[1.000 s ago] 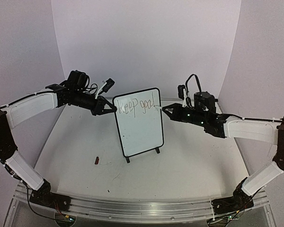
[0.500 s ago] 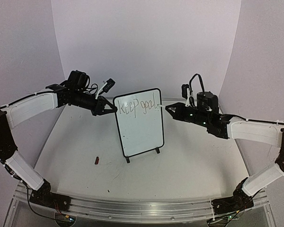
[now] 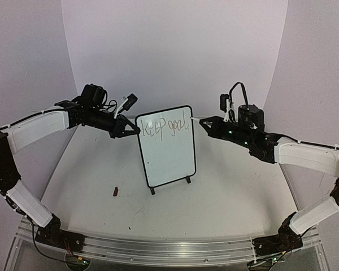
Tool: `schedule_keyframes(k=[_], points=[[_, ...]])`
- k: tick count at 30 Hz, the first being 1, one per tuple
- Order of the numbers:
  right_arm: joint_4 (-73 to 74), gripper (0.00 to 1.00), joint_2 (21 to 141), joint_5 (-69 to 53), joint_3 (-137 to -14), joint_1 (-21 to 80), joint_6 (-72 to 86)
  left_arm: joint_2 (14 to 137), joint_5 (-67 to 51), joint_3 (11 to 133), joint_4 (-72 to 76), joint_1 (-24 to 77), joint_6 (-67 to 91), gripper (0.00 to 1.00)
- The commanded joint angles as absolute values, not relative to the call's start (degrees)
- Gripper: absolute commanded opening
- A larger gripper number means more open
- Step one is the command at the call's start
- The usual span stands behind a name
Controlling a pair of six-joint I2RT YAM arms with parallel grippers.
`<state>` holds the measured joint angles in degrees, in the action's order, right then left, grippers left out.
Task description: Write a sentence on the whiteboard
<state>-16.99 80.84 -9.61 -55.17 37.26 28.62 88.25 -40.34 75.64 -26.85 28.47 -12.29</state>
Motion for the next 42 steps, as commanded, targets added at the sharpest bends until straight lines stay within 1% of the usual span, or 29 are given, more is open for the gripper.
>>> schedule_keyframes(k=[1, 8, 15, 31, 38, 42], points=[[-19.1, 0.00, 82.0, -7.7, -58.3, 37.0, 27.7, 89.6, -37.5, 75.7, -31.4, 29.4, -16.0, 0.00], [-19.2, 0.00, 84.4, -11.1, -59.7, 37.0, 27.3, 89.6, -37.4, 75.7, -31.4, 29.5, -16.0, 0.00], [-19.1, 0.00, 84.6, -13.3, -57.8, 37.0, 28.3, 89.7, -37.4, 75.8, -31.4, 29.5, -16.0, 0.00], [-16.9, 0.00, 81.1, -5.5, -53.9, 37.0, 29.3, 89.6, -37.4, 75.7, -31.4, 29.6, -16.0, 0.00], [-14.6, 0.00, 80.2, -4.5, -52.8, 37.0, 29.1, 89.5, -37.4, 75.7, -31.4, 29.6, -16.0, 0.00], [-13.7, 0.00, 80.0, -5.9, -52.5, 37.0, 28.9, 89.6, -37.6, 75.7, -31.4, 29.6, -16.0, 0.00]])
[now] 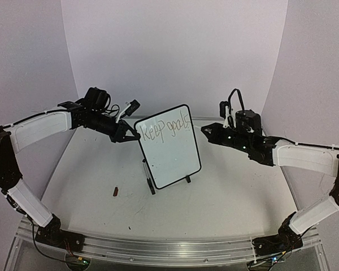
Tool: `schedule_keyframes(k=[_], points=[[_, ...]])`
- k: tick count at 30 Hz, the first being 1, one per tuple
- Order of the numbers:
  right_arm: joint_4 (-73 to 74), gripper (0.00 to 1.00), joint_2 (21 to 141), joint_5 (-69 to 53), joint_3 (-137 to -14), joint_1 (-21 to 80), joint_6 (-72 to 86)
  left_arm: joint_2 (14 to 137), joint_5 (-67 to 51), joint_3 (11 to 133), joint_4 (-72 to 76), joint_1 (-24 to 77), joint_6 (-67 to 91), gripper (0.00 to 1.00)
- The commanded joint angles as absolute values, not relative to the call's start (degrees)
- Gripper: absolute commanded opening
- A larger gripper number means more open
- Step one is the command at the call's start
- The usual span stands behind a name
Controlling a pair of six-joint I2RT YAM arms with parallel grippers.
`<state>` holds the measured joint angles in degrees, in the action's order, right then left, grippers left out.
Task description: Write a sentence on the whiteboard
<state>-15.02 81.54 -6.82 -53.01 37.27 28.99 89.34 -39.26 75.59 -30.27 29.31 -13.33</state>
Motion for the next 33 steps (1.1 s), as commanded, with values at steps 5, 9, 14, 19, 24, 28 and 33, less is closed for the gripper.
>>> schedule_keyframes(k=[5, 9, 14, 19, 24, 28, 33], points=[[-12.9, 0.00, 81.6, -10.3, -53.6, 37.0, 27.8, 89.6, -37.6, 75.7, -31.3, 29.7, -15.9, 0.00], [-13.4, 0.00, 81.7, -11.3, -54.1, 37.0, 27.8, 89.5, -37.4, 75.6, -31.3, 29.8, -15.9, 0.00], [-13.7, 0.00, 79.7, -12.6, -54.1, 37.0, 27.6, 89.5, -37.4, 75.6, -31.2, 29.9, -15.9, 0.00], [-15.0, 0.00, 78.9, -12.9, -54.2, 37.1, 27.8, 89.5, -37.4, 75.6, -31.2, 29.9, -15.8, 0.00], [-16.5, 0.00, 79.5, -10.3, -54.7, 37.1, 27.8, 89.5, -37.3, 75.5, -31.2, 29.9, -15.9, 0.00], [-17.8, 0.00, 80.5, -9.7, -55.6, 37.1, 27.8, 89.5, -37.3, 75.6, -31.2, 29.9, -15.9, 0.00], [-18.6, 0.00, 81.8, -9.5, -56.6, 37.1, 27.7, 89.5, -37.2, 75.6, -31.3, 29.9, -15.9, 0.00]])
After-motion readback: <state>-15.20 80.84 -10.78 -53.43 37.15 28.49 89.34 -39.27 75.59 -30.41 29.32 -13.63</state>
